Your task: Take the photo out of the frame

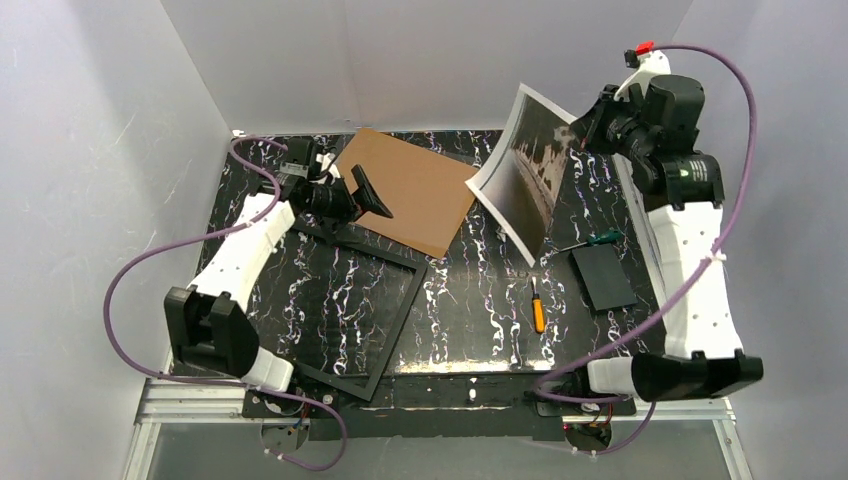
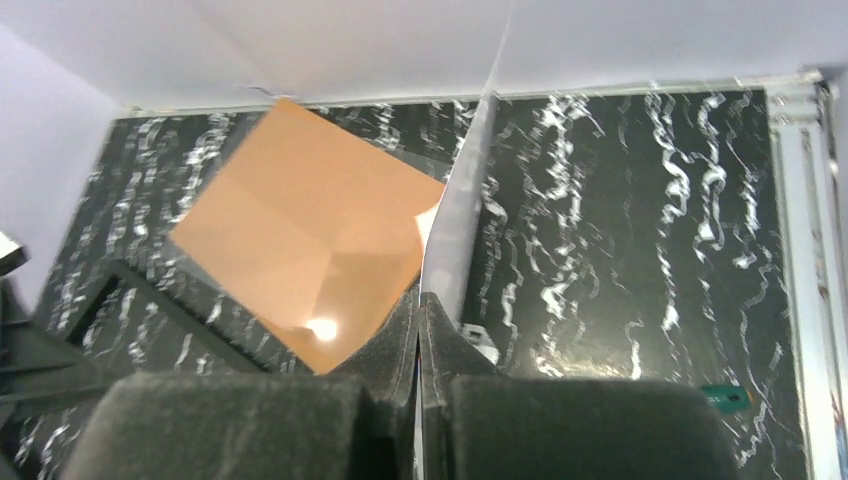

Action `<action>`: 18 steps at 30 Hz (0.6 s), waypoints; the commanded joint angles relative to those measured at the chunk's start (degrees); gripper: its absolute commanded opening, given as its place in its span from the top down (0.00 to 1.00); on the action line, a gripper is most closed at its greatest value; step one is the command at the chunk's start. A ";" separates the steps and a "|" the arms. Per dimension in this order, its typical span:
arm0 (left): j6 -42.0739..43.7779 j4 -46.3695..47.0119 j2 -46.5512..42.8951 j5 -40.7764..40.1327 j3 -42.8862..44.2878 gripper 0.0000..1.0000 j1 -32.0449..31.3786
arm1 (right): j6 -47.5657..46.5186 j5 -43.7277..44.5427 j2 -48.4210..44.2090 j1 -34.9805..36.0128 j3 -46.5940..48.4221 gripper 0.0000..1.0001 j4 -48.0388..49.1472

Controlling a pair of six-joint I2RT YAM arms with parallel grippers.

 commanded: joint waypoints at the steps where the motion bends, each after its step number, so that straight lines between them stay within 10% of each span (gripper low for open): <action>1: 8.27 -11.09 -6.13 -4.85 0.27 0.00 0.37 | -0.96 -1.41 -3.39 5.89 5.45 0.99 -1.15; 18: 23.60 -15.10 -18.01 -36.28 -3.19 0.00 2.56 | 25.18 -22.12 17.22 24.47 26.43 0.99 21.35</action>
